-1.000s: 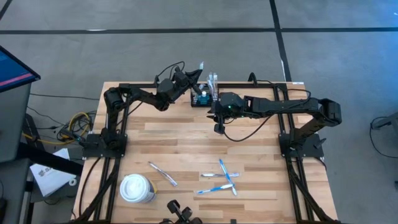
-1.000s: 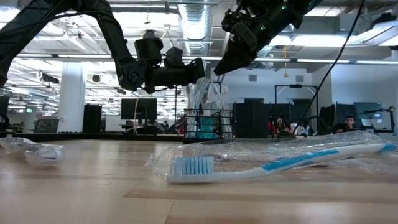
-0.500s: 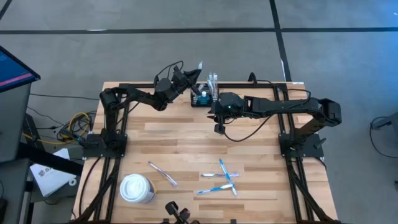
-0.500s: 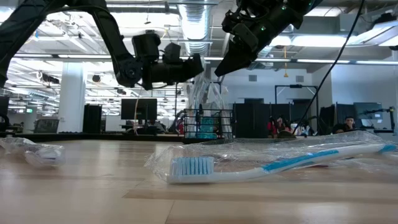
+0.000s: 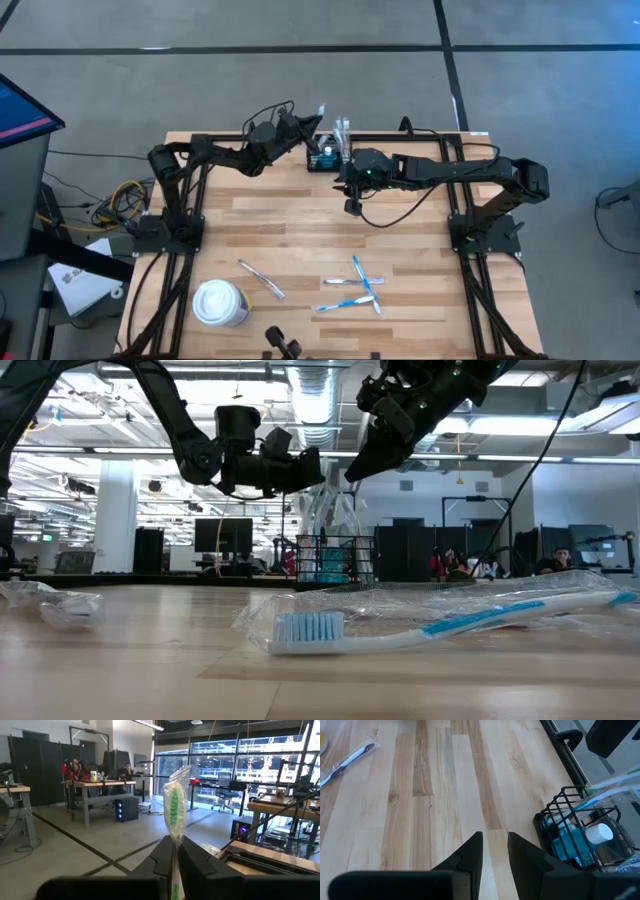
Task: Pick & Place toothbrushing station
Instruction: Put the green toothbrush into the mesh organizer
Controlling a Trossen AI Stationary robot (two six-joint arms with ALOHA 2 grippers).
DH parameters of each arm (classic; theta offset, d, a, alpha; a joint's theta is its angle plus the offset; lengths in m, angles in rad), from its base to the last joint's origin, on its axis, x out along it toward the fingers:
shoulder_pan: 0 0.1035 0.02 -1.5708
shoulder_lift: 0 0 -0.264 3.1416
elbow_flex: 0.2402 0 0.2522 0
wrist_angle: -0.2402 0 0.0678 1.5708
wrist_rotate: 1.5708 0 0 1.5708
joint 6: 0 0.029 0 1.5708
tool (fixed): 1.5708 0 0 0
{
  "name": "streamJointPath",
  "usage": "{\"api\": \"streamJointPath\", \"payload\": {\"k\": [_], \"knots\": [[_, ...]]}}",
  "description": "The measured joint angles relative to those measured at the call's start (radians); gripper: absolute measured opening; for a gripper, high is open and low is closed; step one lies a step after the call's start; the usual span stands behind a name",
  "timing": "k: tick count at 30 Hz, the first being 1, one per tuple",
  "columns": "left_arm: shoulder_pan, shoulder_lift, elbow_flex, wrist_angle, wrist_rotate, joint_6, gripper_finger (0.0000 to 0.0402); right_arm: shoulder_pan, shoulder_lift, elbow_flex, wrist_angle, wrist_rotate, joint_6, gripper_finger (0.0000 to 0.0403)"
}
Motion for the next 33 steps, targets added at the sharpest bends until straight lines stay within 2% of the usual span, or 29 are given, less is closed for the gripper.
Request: {"api": "streamJointPath", "payload": {"k": [7, 12, 19, 27, 33], "knots": [[-0.013, 0.001, -0.001, -0.046, -0.004, -0.033, 0.0012, 0.000, 0.000, 0.000, -0.001, 0.000, 0.000, 0.0082], [-0.030, 0.002, -0.002, -0.138, -0.004, -0.034, 0.0011, 0.000, 0.000, 0.000, -0.020, 0.000, 0.000, 0.0082], [-0.061, 0.002, -0.002, -0.154, -0.007, -0.034, 0.0008, 0.000, 0.000, 0.000, -0.024, 0.000, 0.007, 0.0082], [-0.066, -0.008, -0.079, -0.169, -0.128, -0.027, 0.0007, 0.000, 0.000, 0.000, -0.036, 0.000, 0.018, 0.0082], [-0.062, -0.039, -0.126, -0.162, -0.132, -0.039, 0.0007, 0.000, 0.000, 0.000, -0.033, 0.000, 0.019, 0.0082]]}}
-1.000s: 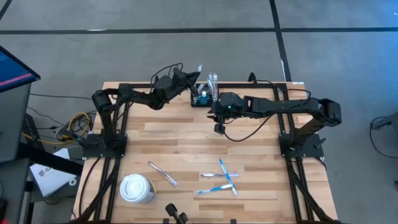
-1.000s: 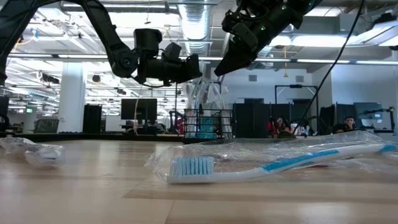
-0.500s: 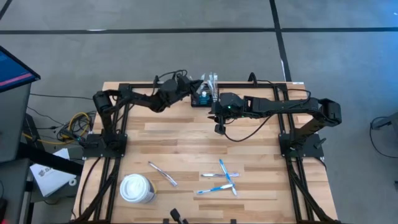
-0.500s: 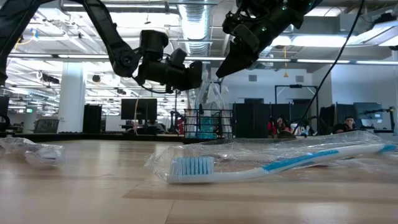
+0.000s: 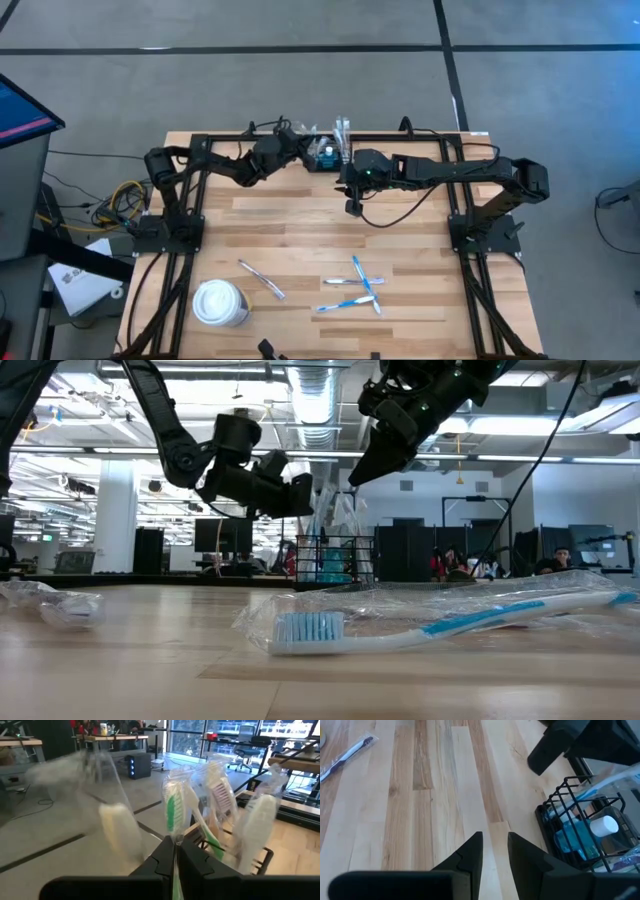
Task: Pick & Place toothbrushing station
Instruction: Put the green toothbrush into the mesh organizer, then put the purple toothbrush into the mesh organizer
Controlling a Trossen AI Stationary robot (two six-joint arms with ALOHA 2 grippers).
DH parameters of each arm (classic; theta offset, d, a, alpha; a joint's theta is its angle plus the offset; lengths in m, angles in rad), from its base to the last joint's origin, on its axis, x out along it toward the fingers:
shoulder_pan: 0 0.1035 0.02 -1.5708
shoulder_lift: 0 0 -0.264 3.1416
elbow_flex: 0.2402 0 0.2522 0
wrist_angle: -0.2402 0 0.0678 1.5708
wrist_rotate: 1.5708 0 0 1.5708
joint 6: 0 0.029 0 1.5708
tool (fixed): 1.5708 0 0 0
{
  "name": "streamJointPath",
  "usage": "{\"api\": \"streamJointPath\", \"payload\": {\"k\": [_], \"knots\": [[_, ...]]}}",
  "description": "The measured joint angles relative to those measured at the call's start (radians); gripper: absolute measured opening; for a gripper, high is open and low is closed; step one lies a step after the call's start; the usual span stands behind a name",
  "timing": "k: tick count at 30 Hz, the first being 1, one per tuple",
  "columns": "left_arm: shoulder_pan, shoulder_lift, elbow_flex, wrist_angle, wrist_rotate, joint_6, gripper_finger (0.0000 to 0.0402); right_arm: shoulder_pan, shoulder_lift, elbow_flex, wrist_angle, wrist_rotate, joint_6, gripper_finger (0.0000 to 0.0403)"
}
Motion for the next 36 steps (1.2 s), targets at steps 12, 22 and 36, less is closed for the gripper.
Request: {"api": "streamJointPath", "payload": {"k": [12, 22, 36], "knots": [[0.000, -0.005, -0.020, -0.005, -0.003, 0.000, 0.0006, 0.000, 0.000, 0.000, 0.010, 0.000, 0.015, 0.0082], [0.000, -0.046, -0.020, -0.018, 0.002, 0.008, 0.0021, 0.000, 0.000, 0.000, 0.009, 0.000, 0.015, 0.0082], [-0.005, -0.281, -0.019, -0.385, 0.020, 0.007, 0.0095, 0.000, 0.000, 0.000, 0.009, 0.000, 0.016, 0.0082]]}}
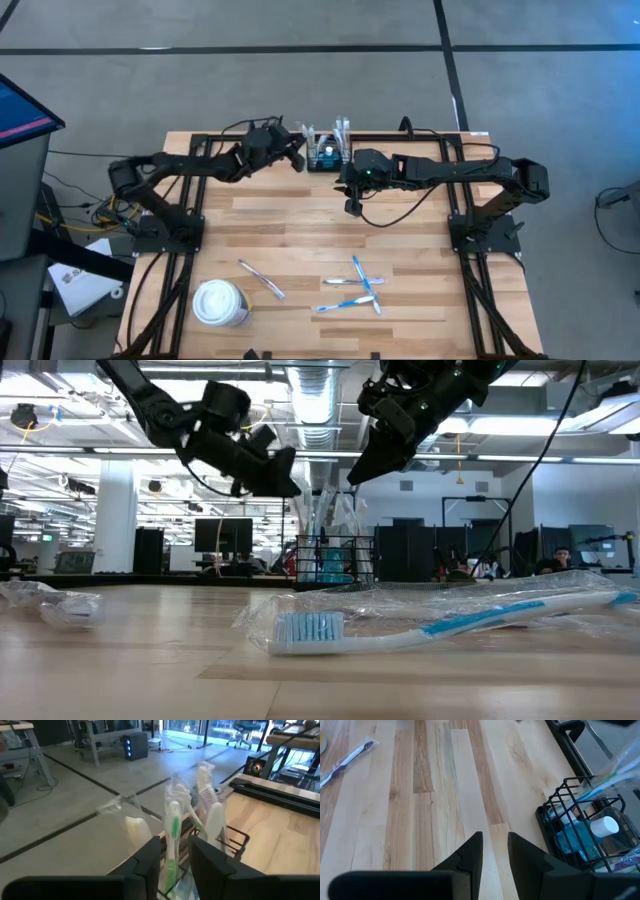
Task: Pick & Place toothbrushing station
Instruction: Put the purple toothbrush into the mesh organizer
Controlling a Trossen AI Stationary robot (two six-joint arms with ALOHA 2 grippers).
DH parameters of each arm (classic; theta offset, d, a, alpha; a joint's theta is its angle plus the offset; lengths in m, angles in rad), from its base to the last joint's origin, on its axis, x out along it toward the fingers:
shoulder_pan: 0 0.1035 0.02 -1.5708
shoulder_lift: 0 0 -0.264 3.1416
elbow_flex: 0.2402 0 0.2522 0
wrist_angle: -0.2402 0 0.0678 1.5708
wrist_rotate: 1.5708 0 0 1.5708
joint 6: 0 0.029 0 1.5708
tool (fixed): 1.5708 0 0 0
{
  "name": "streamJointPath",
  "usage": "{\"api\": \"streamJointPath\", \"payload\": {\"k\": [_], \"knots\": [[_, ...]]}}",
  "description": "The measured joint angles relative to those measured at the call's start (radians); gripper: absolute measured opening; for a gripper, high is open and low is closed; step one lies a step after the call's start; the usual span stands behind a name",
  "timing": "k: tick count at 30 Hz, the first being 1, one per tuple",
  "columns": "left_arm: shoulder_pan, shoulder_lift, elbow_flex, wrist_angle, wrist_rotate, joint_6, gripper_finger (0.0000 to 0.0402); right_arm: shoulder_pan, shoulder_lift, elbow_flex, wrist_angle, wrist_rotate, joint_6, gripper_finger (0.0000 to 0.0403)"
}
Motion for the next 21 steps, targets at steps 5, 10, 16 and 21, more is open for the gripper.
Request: {"api": "streamJointPath", "payload": {"k": [5, 10, 16, 21], "knots": [[-0.028, -0.112, 0.000, -0.160, 0.030, 0.000, 0.0096, 0.000, 0.000, 0.000, 0.000, 0.000, 0.000, 0.0082], [-0.075, -0.208, 0.001, -0.329, 0.109, 0.000, 0.0091, 0.000, 0.000, 0.000, 0.000, 0.000, 0.000, 0.0082], [-0.164, -0.289, 0.001, -0.520, 0.185, 0.026, 0.0090, 0.000, 0.000, 0.000, 0.000, 0.000, 0.000, 0.0082], [-0.260, -0.323, 0.001, -0.630, 0.287, 0.027, 0.0090, 0.000, 0.000, 0.000, 0.001, 0.000, 0.000, 0.0082]]}}
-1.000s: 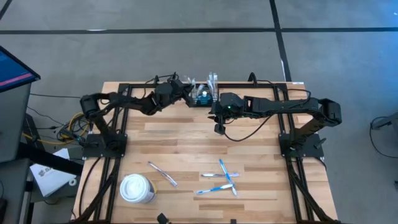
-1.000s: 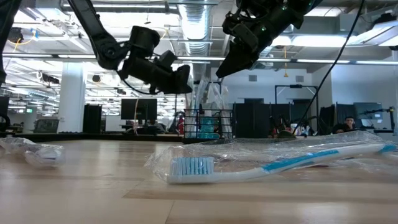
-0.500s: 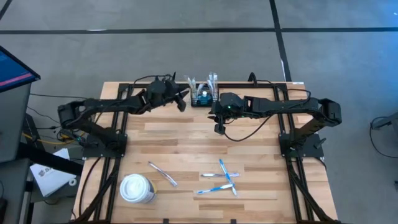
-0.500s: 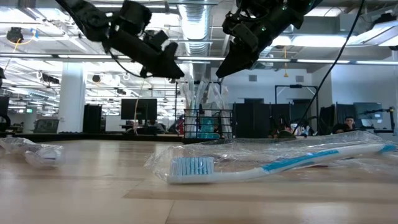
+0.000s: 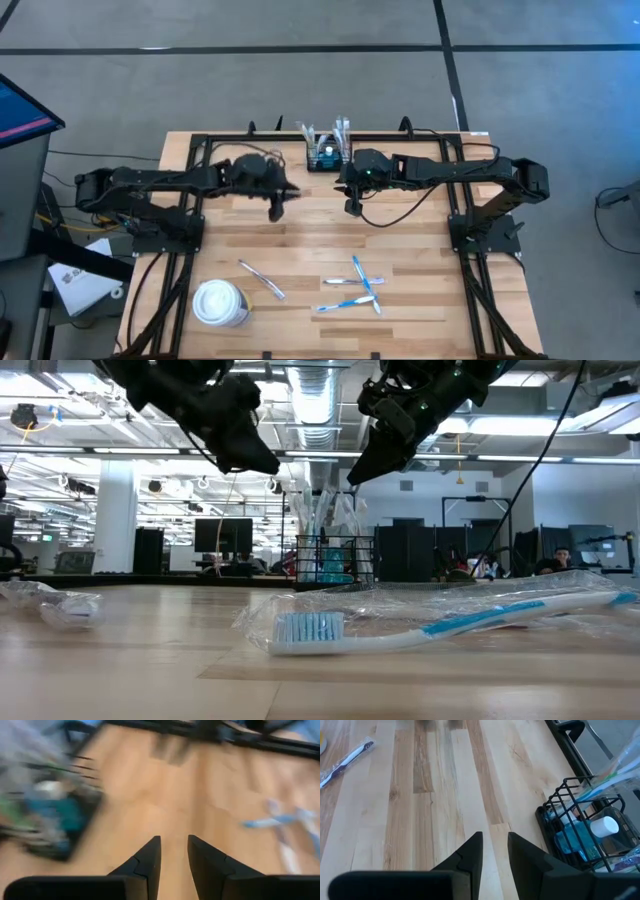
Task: Pick & Place toothbrushing station
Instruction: Put the purple toothbrush into the mesh organizer
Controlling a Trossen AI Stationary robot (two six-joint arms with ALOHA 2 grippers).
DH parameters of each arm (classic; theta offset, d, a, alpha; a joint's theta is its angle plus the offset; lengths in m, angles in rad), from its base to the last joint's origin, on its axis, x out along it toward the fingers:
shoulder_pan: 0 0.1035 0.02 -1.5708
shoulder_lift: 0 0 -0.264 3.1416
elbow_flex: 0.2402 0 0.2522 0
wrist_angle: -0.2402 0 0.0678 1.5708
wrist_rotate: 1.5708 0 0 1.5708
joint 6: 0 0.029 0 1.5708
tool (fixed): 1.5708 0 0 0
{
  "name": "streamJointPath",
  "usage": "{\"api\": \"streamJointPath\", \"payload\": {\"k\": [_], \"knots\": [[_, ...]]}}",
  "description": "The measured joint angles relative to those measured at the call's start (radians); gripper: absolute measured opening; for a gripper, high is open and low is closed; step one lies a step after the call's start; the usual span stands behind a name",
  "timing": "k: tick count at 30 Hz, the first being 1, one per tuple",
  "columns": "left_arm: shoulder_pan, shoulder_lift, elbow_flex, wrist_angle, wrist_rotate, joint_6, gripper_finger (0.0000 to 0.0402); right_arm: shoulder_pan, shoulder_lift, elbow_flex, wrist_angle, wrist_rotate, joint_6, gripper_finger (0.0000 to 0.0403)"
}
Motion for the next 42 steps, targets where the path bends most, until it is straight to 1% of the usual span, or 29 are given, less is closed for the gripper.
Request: {"api": "streamJointPath", "payload": {"k": [4, 7, 16, 22, 25, 30, 34, 38, 42], "knots": [[-0.086, 0.005, 0.000, -0.035, 0.072, 0.009, 0.0090, 0.000, 0.000, 0.000, 0.000, 0.000, 0.000, 0.0082], [-0.155, 0.011, 0.000, -0.057, 0.092, 0.025, 0.0090, 0.000, 0.000, 0.000, 0.000, 0.000, 0.000, 0.0082], [-0.352, 0.011, 0.000, -0.080, 0.099, 0.041, 0.0090, 0.000, 0.000, 0.000, 0.001, 0.000, 0.000, 0.0082], [-0.449, 0.013, 0.000, -0.080, 0.099, 0.047, 0.0090, 0.000, 0.000, 0.000, 0.001, 0.000, 0.000, 0.0082], [-0.490, 0.018, -0.001, -0.084, 0.098, 0.089, 0.0090, 0.000, 0.000, 0.000, 0.001, 0.000, 0.001, 0.0082], [-0.544, 0.018, -0.001, -0.080, 0.098, 0.187, 0.0090, 0.000, 0.000, 0.000, 0.003, 0.000, 0.017, 0.0082], [-0.561, 0.020, -0.001, -0.080, 0.096, 0.211, 0.0090, 0.000, 0.000, 0.000, 0.002, 0.000, 0.026, 0.0082], [-0.561, 0.029, -0.001, -0.095, 0.049, 0.217, 0.0090, 0.000, 0.000, 0.000, 0.002, 0.000, 0.026, 0.0082], [-0.560, 0.040, -0.002, -0.157, -0.001, 0.303, 0.0090, 0.000, 0.000, 0.000, 0.003, 0.000, 0.026, 0.0082]]}}
